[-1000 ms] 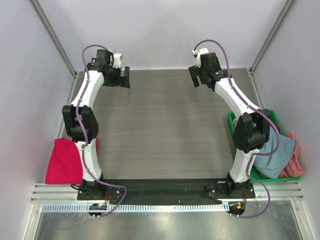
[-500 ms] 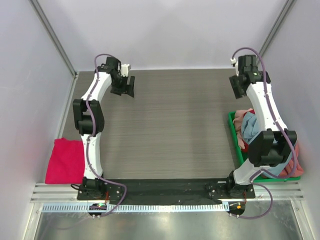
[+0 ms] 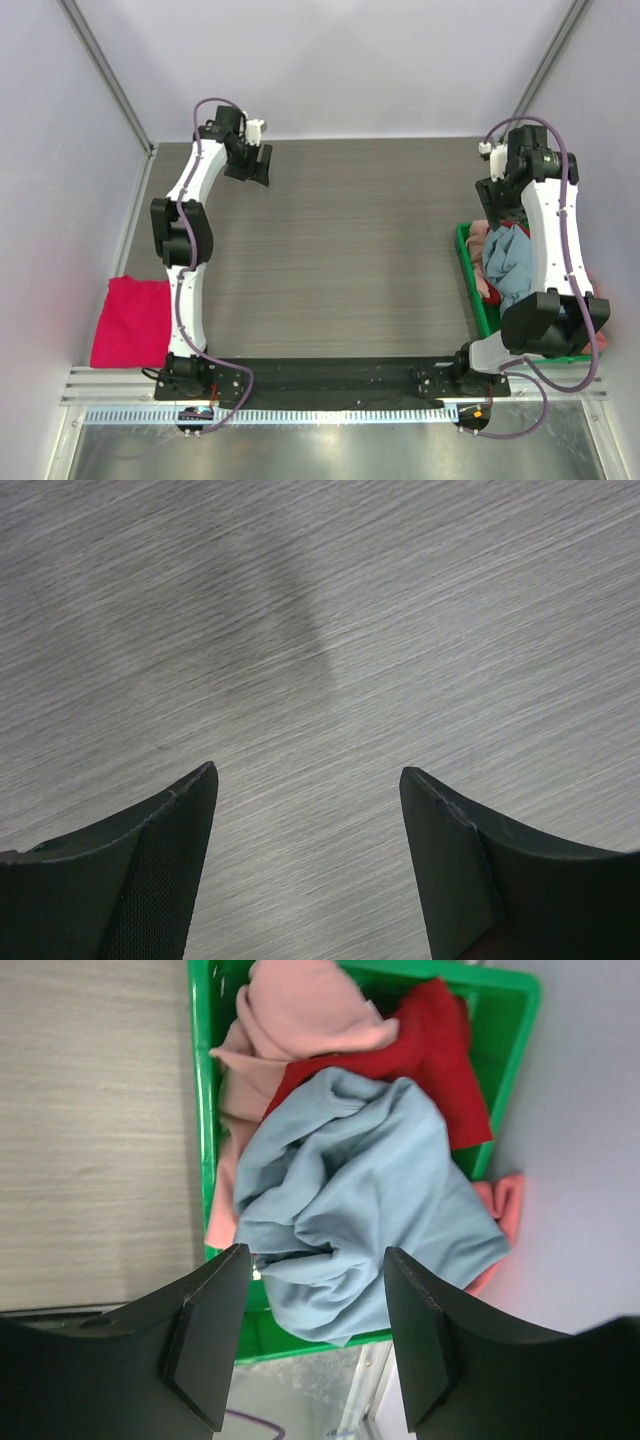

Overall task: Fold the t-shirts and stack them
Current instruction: Grab the tshirt from the pile

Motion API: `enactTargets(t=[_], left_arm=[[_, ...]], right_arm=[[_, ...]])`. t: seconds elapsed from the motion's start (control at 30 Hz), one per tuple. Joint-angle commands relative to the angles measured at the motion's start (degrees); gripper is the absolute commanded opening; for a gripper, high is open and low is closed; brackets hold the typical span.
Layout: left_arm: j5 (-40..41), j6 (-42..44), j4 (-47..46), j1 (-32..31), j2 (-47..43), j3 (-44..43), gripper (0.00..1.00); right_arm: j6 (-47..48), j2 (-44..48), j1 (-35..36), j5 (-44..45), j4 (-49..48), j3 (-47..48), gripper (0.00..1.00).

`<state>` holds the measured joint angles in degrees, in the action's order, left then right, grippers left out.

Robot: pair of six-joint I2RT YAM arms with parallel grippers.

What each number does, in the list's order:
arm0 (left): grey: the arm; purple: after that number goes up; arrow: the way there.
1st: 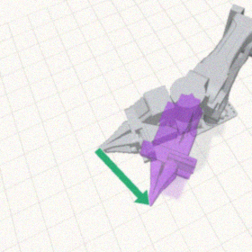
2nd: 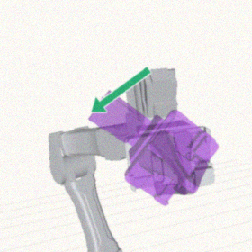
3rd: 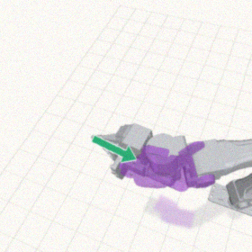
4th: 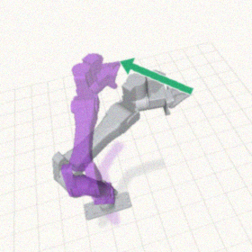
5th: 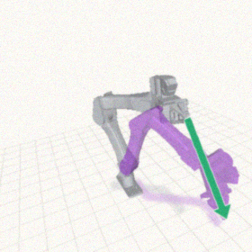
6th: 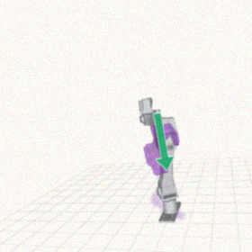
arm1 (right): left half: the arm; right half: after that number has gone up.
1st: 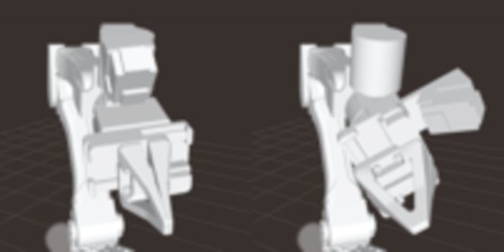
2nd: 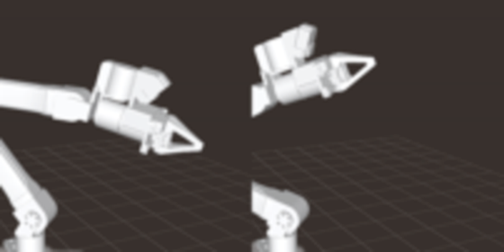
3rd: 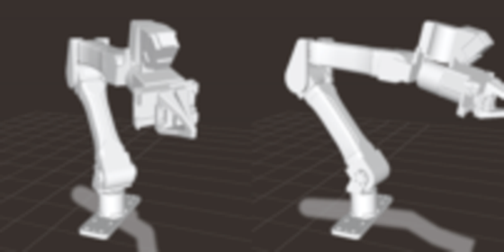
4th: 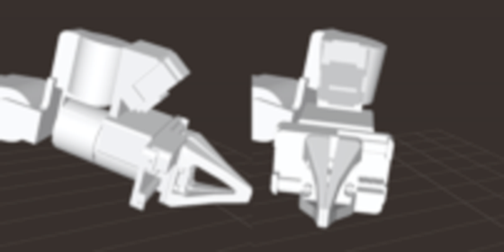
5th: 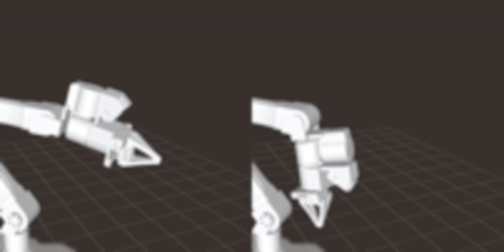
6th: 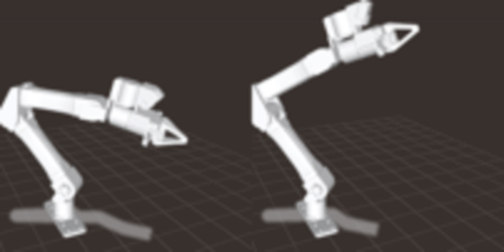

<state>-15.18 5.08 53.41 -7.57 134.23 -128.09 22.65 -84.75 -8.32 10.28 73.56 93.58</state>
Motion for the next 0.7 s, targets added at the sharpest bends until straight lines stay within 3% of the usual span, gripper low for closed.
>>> enactTargets(t=[0.0, 0.13, 0.23, 0.43, 0.67], left_arm=[[2.5, 3.3, -0.9, -0.4, -2.9, -0.3, 0.74], [4.1, 6.7, -4.3, -0.4, -6.7, 6.1, 0.74], [6.9, 9.3, -4.1, -0.4, -7.7, 7.2, 0.74], [7.4, 10.8, -6.9, -0.2, -10.0, 11.0, 0.74], [7.3, 10.6, -7.4, -0.2, -8.7, 10.6, 0.74]], right_arm=[[1.0, -2.2, 0.0, -2.6, 3.8, -0.4, 0.61], [1.6, -4.5, -0.2, 0.9, 1.9, -1.7, 0.59], [1.7, -6.1, -0.6, 0.4, 2.0, -2.9, 0.54], [4.2, -6.0, -0.9, 2.7, 3.3, -6.7, 0.54], [3.6, -6.7, -1.2, 6.1, 3.5, -8.6, 0.5]])
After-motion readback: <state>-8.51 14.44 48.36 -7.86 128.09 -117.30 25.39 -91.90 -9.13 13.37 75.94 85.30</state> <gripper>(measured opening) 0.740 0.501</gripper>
